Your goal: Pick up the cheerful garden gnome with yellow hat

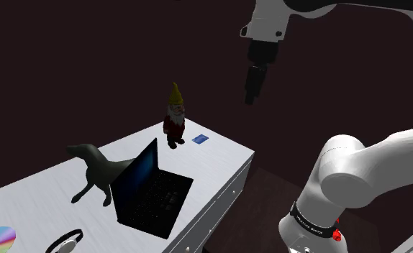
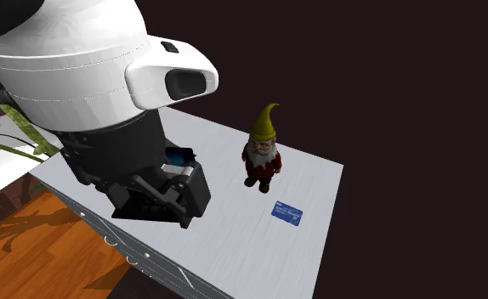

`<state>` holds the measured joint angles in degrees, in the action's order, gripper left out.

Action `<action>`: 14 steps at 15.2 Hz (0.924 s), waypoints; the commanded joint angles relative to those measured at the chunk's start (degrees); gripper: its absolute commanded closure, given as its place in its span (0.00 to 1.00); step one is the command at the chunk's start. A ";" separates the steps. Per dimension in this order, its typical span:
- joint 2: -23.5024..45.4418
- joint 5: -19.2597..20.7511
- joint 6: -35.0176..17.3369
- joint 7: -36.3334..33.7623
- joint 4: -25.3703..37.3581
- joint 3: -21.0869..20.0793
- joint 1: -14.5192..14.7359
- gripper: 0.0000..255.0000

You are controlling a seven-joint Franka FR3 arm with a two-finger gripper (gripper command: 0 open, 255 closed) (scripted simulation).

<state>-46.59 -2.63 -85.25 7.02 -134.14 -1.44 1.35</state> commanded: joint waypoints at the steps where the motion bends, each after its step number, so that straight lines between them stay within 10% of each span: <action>1: 0.00 0.00 0.00 0.00 0.00 0.00 0.00 0.00; 14: 26.55 1.08 -14.54 -7.65 15.44 -2.52 -2.83 0.00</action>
<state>-21.79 -1.73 -98.89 0.01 -119.83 -3.84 -1.28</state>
